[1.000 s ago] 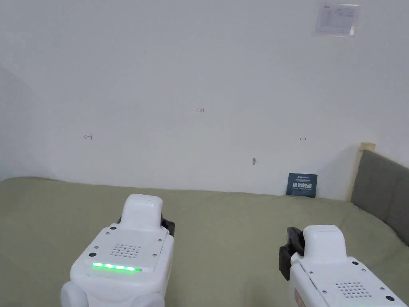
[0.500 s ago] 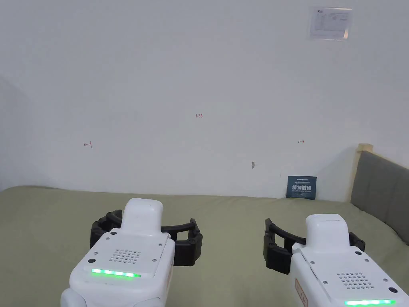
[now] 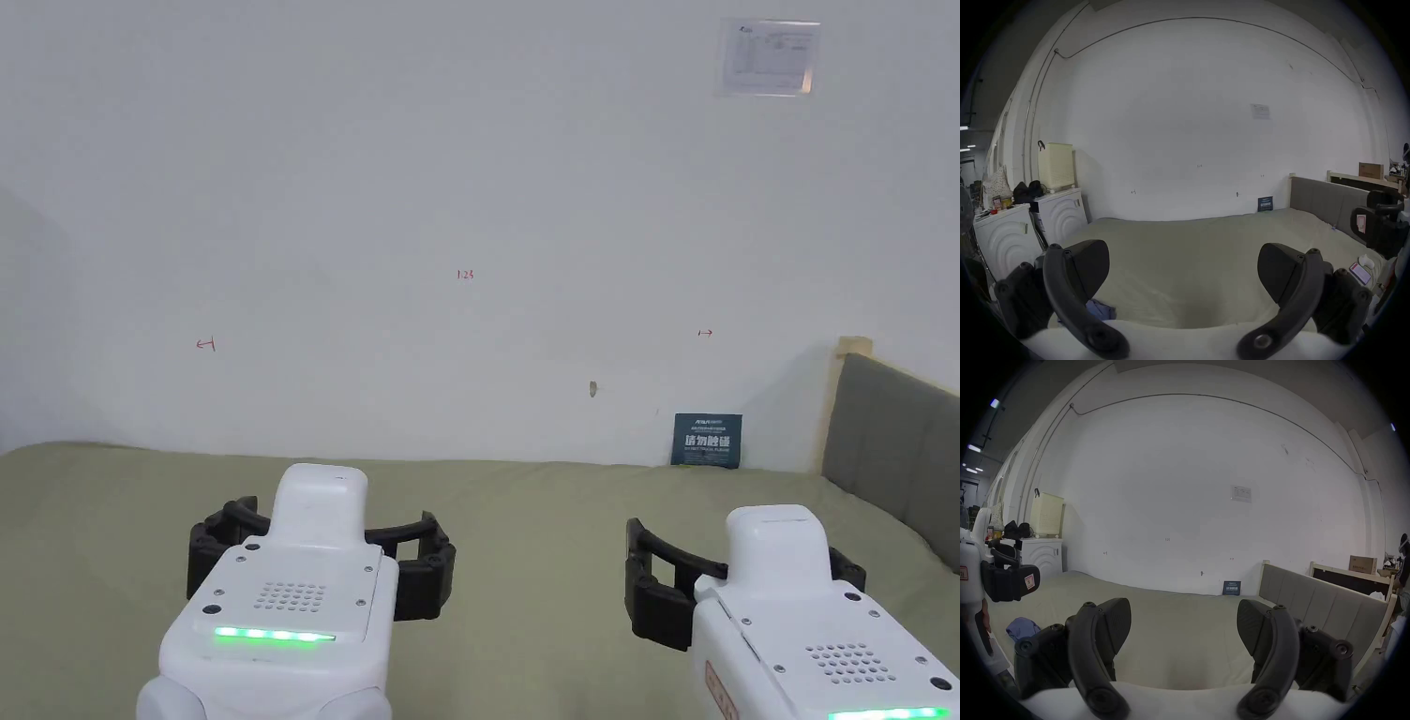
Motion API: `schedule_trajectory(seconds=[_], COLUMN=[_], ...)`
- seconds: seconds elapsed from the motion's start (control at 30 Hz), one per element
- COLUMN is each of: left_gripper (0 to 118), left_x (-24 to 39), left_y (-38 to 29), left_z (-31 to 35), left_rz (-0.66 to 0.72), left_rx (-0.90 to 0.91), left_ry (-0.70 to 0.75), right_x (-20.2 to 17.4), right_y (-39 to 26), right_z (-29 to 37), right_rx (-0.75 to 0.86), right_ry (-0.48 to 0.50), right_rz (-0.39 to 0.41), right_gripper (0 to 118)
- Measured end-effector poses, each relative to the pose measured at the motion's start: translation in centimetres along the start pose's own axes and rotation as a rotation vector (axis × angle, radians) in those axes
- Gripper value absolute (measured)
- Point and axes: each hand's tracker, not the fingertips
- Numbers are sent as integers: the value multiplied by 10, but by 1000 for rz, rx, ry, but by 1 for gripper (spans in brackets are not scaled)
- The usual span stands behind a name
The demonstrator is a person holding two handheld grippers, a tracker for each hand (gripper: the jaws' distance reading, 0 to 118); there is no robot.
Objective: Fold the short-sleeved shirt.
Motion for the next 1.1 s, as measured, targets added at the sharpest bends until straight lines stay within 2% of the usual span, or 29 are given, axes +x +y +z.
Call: schedule_trajectory(seconds=[0.1,0.17,0.23,0.33,0.47,0.9,1.0,1.1], left_gripper=[118,118,118,118,118,118,118,118], left_x=[-5,-3,-1,-6,-11,-9,-3,-3], left_y=[3,8,9,6,15,14,13,15], left_z=[1,0,-1,5,5,3,1,-2], left_rz=[43,32,-36,-16,75,6,-25,22], left_rx=[23,-39,-63,4,-34,-37,-47,-79], left_ry=[-88,-64,-37,-123,-103,-83,-40,-34], right_x=[-1,-1,-2,-2,-3,-5,-3,-3], right_y=[0,1,1,2,3,6,5,4], right_z=[4,4,4,5,5,3,2,3], right_rx=[0,-3,-5,-7,-18,-21,-26,-26], right_ry=[0,-3,3,2,10,5,3,1], right_rz=[-7,-6,-9,-2,5,15,13,14], right_gripper=[93,93,93,93,93,93,93,93])
